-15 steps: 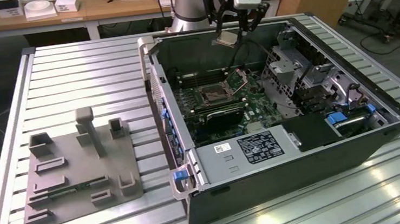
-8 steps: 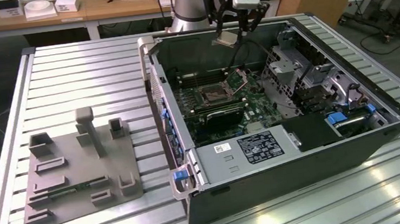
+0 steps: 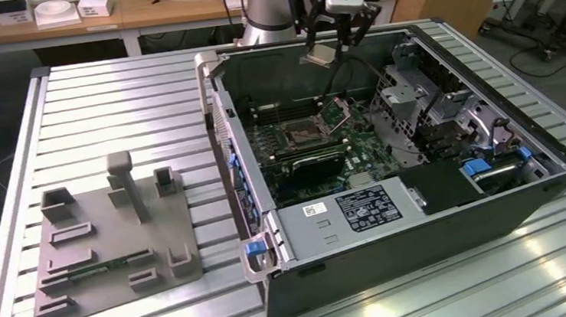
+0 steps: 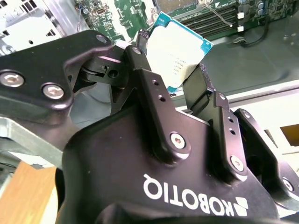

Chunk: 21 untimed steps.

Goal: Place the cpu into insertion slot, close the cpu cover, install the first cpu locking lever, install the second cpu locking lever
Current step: 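Place the cpu into insertion slot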

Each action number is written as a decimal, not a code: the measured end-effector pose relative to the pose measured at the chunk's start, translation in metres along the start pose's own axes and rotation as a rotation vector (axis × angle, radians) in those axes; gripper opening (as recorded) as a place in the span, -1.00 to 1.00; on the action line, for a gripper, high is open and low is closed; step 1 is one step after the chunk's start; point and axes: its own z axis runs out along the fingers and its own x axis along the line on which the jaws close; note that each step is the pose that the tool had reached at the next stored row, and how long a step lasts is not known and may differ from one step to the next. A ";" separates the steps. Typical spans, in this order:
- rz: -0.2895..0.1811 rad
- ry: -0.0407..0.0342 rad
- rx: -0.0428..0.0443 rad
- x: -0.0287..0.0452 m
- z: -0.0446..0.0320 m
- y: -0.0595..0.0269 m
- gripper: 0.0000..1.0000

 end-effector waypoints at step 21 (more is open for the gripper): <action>0.146 -0.0131 -0.0028 0.0019 0.0009 -0.0024 0.08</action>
